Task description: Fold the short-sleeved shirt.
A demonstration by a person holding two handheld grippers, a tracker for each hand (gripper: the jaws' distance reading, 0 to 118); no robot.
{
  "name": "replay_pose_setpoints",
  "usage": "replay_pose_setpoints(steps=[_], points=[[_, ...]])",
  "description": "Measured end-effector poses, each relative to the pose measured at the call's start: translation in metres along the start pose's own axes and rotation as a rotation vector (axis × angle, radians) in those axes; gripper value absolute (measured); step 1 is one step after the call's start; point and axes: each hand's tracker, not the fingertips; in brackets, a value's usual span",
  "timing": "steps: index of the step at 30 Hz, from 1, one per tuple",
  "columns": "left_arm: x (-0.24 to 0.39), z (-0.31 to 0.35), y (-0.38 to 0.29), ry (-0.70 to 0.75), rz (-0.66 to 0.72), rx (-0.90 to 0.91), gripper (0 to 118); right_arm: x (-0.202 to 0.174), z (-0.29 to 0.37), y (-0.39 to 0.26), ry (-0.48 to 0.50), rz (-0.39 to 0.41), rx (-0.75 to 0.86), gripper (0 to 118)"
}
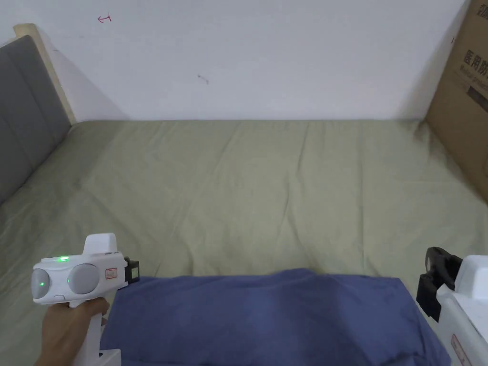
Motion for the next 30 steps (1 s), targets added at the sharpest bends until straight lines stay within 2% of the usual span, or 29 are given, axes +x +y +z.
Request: replay_pose_setpoints(steps=[2,4,7,9,12,14,15,17,18,21,22,28,30], points=[[-0.010,-0.030,0.005,0.009,0.026,-0.094,69,-0.002,-0.011,-0.003,-0.002,0.004,-0.016,0],[-0.012,-0.049,0.005,0.022,0.025,-0.141,104,-0.001,-0.019,-0.006,0.002,0.005,-0.038,0],[-0.010,-0.067,0.003,0.059,-0.010,-0.129,104,0.000,-0.029,-0.011,0.003,-0.017,-0.063,0],[-0.009,-0.084,0.001,0.075,-0.021,-0.146,95,0.004,-0.035,-0.015,-0.003,-0.022,-0.077,0],[-0.007,-0.102,-0.004,0.083,-0.054,-0.181,41,0.011,-0.041,-0.019,-0.009,-0.028,-0.099,0],[-0.007,-0.104,-0.009,0.065,-0.045,-0.181,21,0.017,-0.045,-0.022,-0.012,-0.040,-0.115,0],[-0.004,-0.101,-0.009,0.075,-0.038,-0.155,3,0.021,-0.049,-0.023,-0.011,-0.053,-0.127,0],[0.004,-0.098,-0.011,0.048,-0.069,-0.127,0,0.032,-0.060,-0.027,-0.009,-0.086,-0.168,2],[0.007,-0.092,-0.013,0.062,-0.100,-0.115,0,0.038,-0.070,-0.030,-0.006,-0.114,-0.205,7],[0.008,-0.067,-0.010,0.023,-0.100,-0.013,0,0.062,-0.110,-0.043,0.011,-0.166,-0.351,76],[0.012,-0.051,-0.012,0.019,-0.101,0.012,0,0.067,-0.123,-0.048,0.011,-0.167,-0.393,95],[0.014,-0.008,-0.008,-0.011,-0.130,0.067,0,0.089,-0.207,-0.092,0.027,-0.239,-0.615,97],[0.011,-0.005,-0.007,-0.018,-0.124,0.075,0,0.089,-0.229,-0.104,0.038,-0.231,-0.687,94]])
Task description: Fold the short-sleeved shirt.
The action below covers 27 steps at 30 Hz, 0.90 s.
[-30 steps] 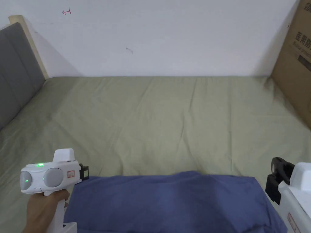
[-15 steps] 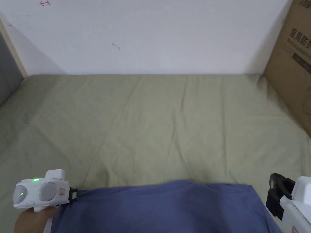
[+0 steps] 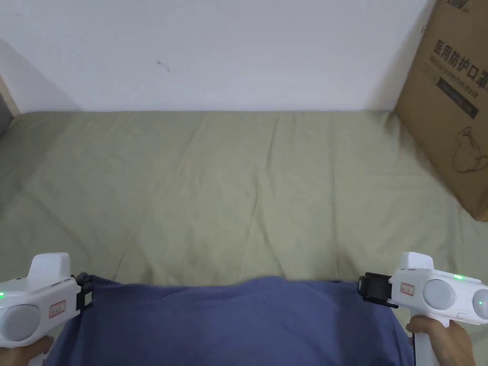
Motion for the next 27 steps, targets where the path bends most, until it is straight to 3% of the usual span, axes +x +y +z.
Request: replay_pose_setpoints(steps=[3,4,6,8,9,17,18,27], points=[[0.000,0.004,0.000,-0.004,0.007,0.004,0,-0.005,-0.023,0.002,-0.040,0.049,-0.014,84],[0.000,0.005,-0.001,-0.005,0.008,0.004,0,-0.007,-0.027,0.001,-0.036,0.075,-0.020,75],[0.001,0.006,-0.002,-0.005,0.006,0.001,0,-0.024,-0.020,-0.005,-0.030,0.092,-0.039,48],[-0.003,0.005,-0.004,-0.001,0.007,-0.002,0,-0.035,-0.012,-0.009,-0.026,0.138,-0.013,11],[-0.004,0.005,-0.005,0.000,0.011,-0.002,0,-0.041,-0.003,-0.012,-0.052,0.165,0.006,5],[-0.014,0.026,-0.020,0.020,0.053,-0.001,0,-0.062,0.105,-0.033,0.009,0.221,0.192,4],[-0.016,0.031,-0.022,0.021,0.063,0.000,0,-0.047,0.116,-0.033,0.018,0.223,0.224,4],[-0.039,0.093,-0.056,0.032,0.087,0.041,0,-0.028,0.231,-0.102,0.107,0.195,0.348,4]])
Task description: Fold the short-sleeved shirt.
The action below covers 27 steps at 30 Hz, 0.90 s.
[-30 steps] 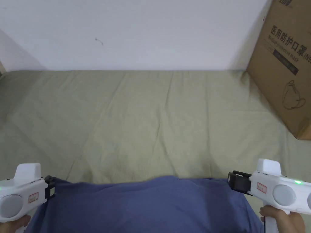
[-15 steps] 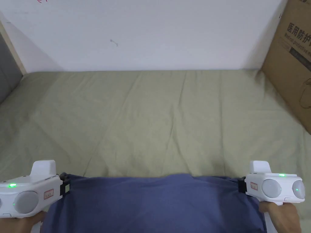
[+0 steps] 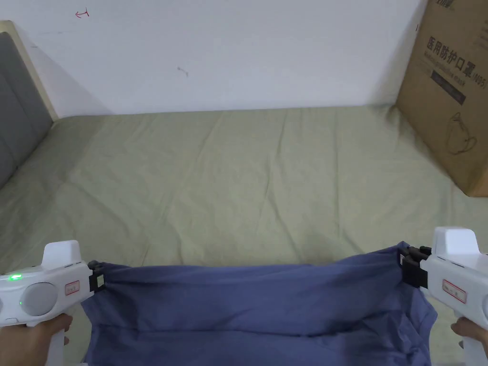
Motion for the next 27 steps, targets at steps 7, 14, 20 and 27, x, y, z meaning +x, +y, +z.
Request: replay_pose_setpoints(steps=[7,14,20,27], points=[[-0.015,0.040,-0.054,-0.008,0.006,-0.041,0,-0.001,0.049,-0.063,0.029,-0.048,-0.009,4],[-0.020,0.038,-0.128,0.007,0.055,-0.146,0,0.003,0.037,-0.137,-0.023,-0.125,-0.107,4],[-0.020,0.022,-0.165,0.025,0.042,-0.189,0,0.016,0.007,-0.178,-0.112,-0.175,-0.219,4],[-0.011,0.042,-0.147,0.057,0.033,-0.176,50,0.003,0.021,-0.162,-0.145,-0.170,-0.196,40]])
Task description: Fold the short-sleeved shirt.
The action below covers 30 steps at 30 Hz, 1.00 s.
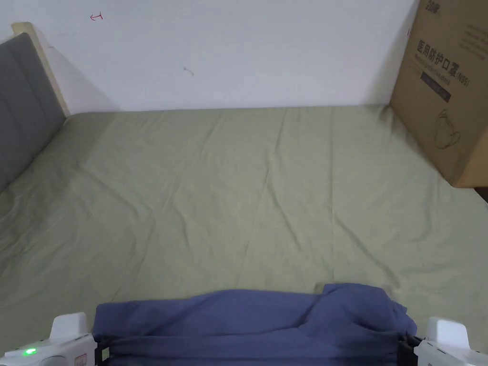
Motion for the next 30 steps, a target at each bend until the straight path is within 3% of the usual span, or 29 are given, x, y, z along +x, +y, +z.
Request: replay_pose_setpoints(steps=[1,2,4,5,9,15,17,18,19,21,22,23,24,30], points=[[0.001,0.008,0.005,-0.008,0.005,0.010,59,-0.002,0.007,0.007,-0.015,0.007,0.034,47],[0.002,0.013,0.008,-0.019,0.010,0.029,59,-0.005,0.014,0.015,-0.019,0.018,0.070,47],[0.009,0.033,0.019,-0.051,-0.005,0.115,100,-0.014,0.031,0.033,-0.003,0.036,0.140,90],[0.013,0.044,0.026,-0.051,-0.015,0.173,107,-0.019,0.041,0.044,0.015,0.044,0.192,94],[0.040,0.107,0.055,-0.057,-0.016,0.406,107,-0.047,0.082,0.083,0.050,0.084,0.374,93],[0.064,0.150,0.078,-0.080,-0.019,0.719,106,-0.088,0.129,0.114,0.073,0.139,0.617,92],[0.074,0.161,0.081,-0.062,-0.023,0.781,100,-0.099,0.139,0.119,0.048,0.167,0.687,88],[0.078,0.164,0.081,-0.057,-0.033,0.802,92,-0.102,0.141,0.119,0.026,0.183,0.698,84],[0.082,0.167,0.081,-0.048,-0.040,0.815,77,-0.106,0.143,0.119,0.032,0.203,0.716,74],[0.089,0.169,0.080,-0.041,-0.052,0.826,42,-0.111,0.147,0.118,0.026,0.204,0.736,42],[0.085,0.161,0.078,-0.050,-0.060,0.835,18,-0.113,0.149,0.117,0.028,0.200,0.756,13],[0.087,0.161,0.078,-0.058,-0.064,0.837,7,-0.114,0.149,0.116,0.027,0.200,0.767,1],[0.088,0.160,0.077,-0.062,-0.065,0.836,0,-0.114,0.149,0.116,0.022,0.199,0.770,1],[0.089,0.157,0.074,-0.116,-0.048,0.791,0,-0.112,0.147,0.115,0.027,0.196,0.764,1]])
